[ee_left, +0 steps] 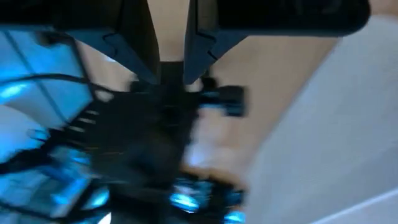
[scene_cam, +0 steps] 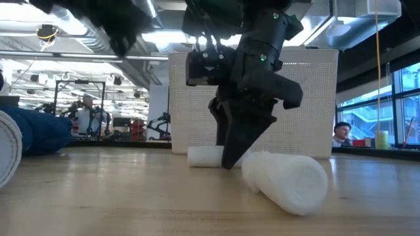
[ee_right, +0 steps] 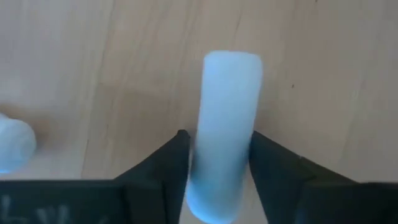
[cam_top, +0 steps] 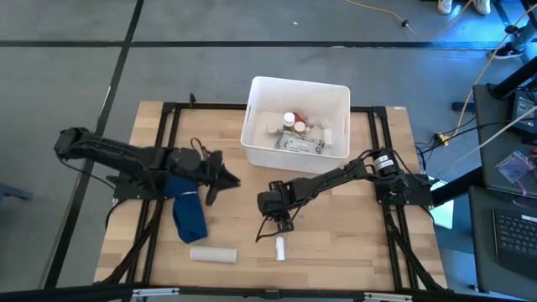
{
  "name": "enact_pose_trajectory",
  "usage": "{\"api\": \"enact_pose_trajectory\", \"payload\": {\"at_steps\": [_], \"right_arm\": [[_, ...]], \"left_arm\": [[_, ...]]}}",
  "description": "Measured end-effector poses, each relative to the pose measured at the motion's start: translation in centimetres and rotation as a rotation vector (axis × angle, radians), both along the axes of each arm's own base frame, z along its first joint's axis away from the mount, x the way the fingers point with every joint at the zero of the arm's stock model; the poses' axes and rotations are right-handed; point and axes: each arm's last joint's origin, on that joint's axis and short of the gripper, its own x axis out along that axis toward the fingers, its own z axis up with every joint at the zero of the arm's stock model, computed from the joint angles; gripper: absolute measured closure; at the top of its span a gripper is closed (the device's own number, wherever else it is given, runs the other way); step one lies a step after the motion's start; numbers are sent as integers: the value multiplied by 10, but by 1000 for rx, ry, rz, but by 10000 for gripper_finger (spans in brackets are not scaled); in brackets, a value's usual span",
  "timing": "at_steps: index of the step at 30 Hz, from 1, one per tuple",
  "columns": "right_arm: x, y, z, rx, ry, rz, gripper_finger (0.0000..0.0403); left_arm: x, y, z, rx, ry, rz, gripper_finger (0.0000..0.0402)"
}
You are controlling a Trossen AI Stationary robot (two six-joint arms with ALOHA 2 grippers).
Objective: Pick & place medical supplies in basket/bin
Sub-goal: Put the top rolled gauze in the white bin
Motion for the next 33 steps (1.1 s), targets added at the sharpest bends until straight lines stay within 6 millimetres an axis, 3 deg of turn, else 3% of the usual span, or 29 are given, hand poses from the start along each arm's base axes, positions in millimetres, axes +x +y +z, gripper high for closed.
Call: {"api": "enact_pose_trajectory", "payload": {"at_steps": [8,12,17,21,27,33], "right_arm": [[-1,-2,2,-40,1,-42,338],[0,-8,20,-57,38,-18,367],[9,-19,60,-67,43,-18,357],[21,-30,94,-66,-25,-30,343],[32,-57,169,-65,-190,-46,351],[22,-88,245,-157,-381,-152,353]], "left_arm": [[-8,-43,29,59,-20,-119,352],[-18,-57,38,91,47,-78,363],[-26,-75,45,-6,152,-69,370],[-17,-94,41,-29,214,-79,371],[2,-121,33,-11,318,-153,371],[10,-137,19,40,437,-135,371]]}}
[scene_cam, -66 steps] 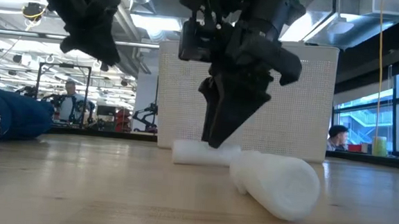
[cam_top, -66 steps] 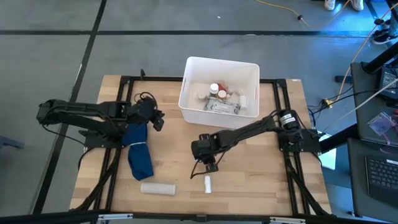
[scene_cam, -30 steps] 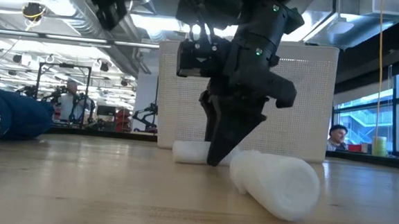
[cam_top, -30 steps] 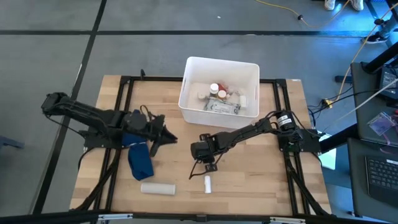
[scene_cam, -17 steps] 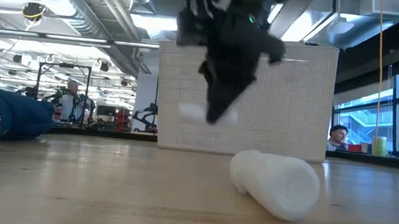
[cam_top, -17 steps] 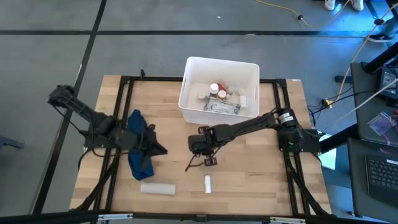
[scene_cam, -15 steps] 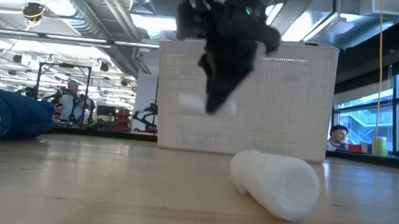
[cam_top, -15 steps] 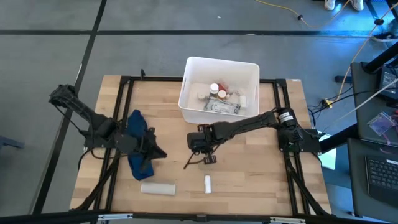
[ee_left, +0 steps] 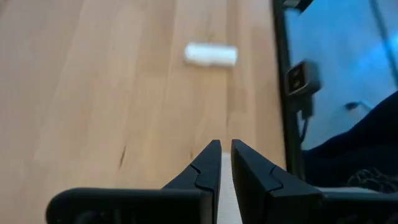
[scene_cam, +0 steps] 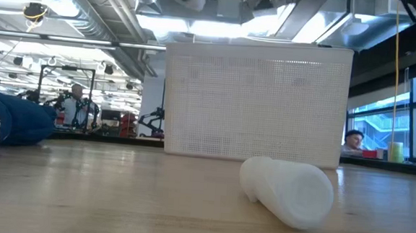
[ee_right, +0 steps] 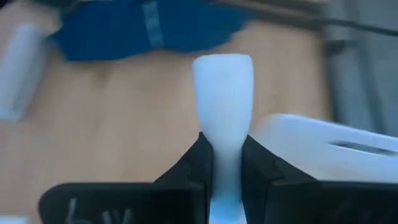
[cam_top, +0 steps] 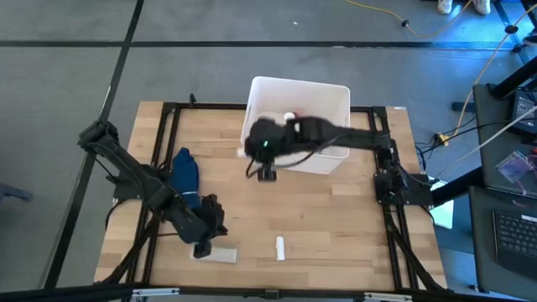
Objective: Pick & place medical supplies in basket/bin
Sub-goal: Put the top rolled gauze in the white bin
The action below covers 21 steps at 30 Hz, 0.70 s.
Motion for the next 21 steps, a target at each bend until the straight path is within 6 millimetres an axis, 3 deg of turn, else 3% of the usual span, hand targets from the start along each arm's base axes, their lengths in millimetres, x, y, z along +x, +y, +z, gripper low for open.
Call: {"api": "enact_pose_trajectory", "payload": {"at_steps": [3,6,14,21], "right_arm": [[-13,-26,14,-58,-25,-109,353],[-26,-56,14,-54,40,-199,353],[-46,-130,-11,-6,188,-388,352],[-47,-169,-53,124,206,-400,352]], "left_arm": [[1,-6,-14,-13,88,41,371],[3,-12,-28,-28,179,61,371],[7,-28,-55,8,290,17,370],[2,-39,-65,-38,363,17,370]]}}
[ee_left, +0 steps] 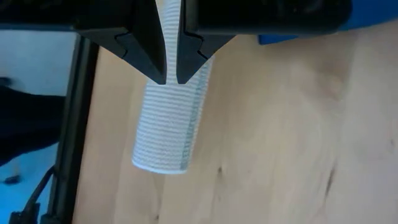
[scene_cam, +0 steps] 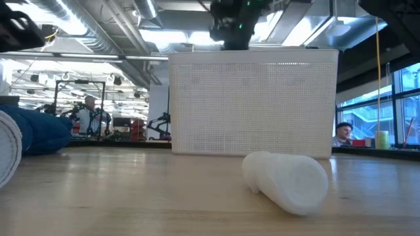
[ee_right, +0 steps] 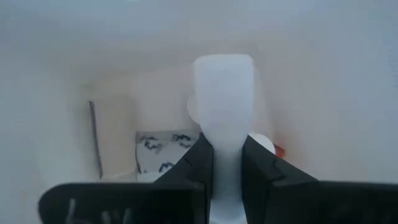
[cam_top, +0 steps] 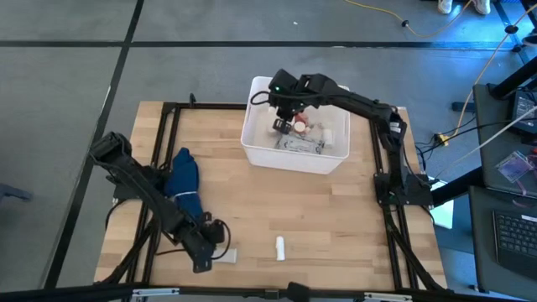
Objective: Pick & place medical supplies in basket/bin
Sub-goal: Put the top rolled gauze in the white bin
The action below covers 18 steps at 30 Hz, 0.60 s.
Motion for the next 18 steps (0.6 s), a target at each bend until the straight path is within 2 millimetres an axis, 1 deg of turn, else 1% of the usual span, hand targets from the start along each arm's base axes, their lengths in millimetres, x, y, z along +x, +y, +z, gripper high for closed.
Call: {"api": "enact_pose_trajectory", "payload": {"at_steps": [3,9,13,18], "right_arm": [[2,-6,-24,7,17,-3,352],[6,-7,-66,-4,39,38,352],[6,-6,-86,0,47,46,348],[3,-4,-105,31,58,69,324]], "left_arm": [[-1,-4,0,-19,-9,26,370],[2,-5,1,-58,-27,73,370],[2,-5,1,-59,-28,74,370],[2,-5,1,-43,-37,63,370]]}}
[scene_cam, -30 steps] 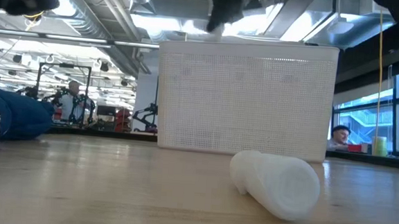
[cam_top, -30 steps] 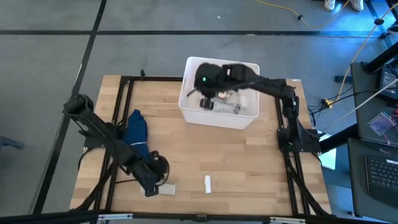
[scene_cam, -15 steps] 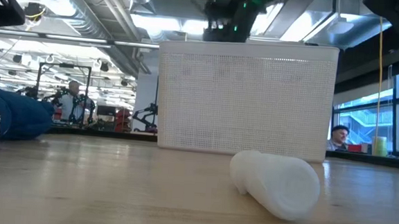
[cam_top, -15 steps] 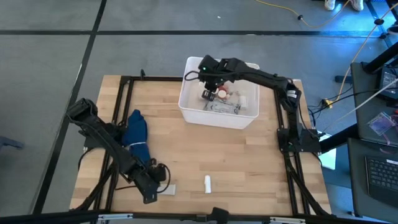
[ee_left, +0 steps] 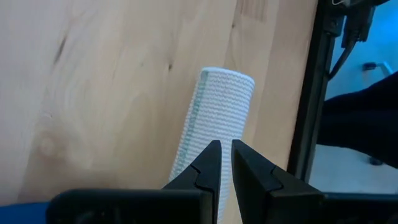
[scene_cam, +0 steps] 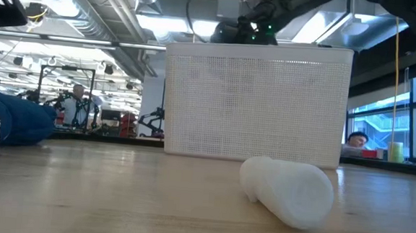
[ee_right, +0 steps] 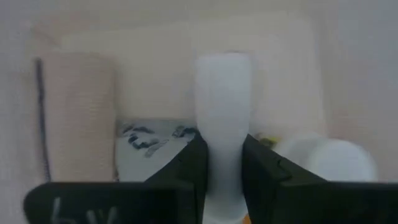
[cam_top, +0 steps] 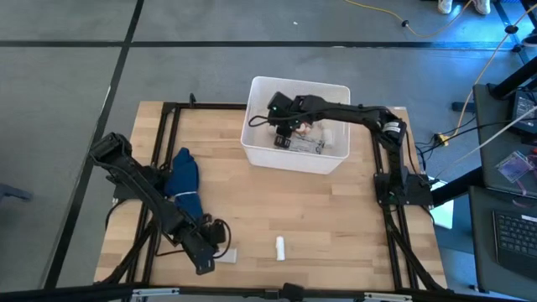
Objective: Pick & place medical supplies in basket/bin
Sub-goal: Put the top rolled gauze in the white bin
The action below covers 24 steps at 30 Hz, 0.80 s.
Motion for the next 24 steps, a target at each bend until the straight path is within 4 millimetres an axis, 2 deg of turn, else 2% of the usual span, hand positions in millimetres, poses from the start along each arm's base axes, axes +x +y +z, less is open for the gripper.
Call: {"api": "enact_pose_trajectory", "payload": {"at_steps": [7,15,20,24], "right_arm": [[1,4,-8,74,-37,82,289],[5,2,-6,76,-89,97,283],[5,4,-6,103,-108,145,281],[6,4,-6,108,-112,146,260]], "left_arm": [[0,0,0,12,-8,-12,370],[0,-1,0,-2,-5,-36,370],[3,-7,4,-69,-34,-158,367],[6,-12,7,-110,-82,-225,353]]}}
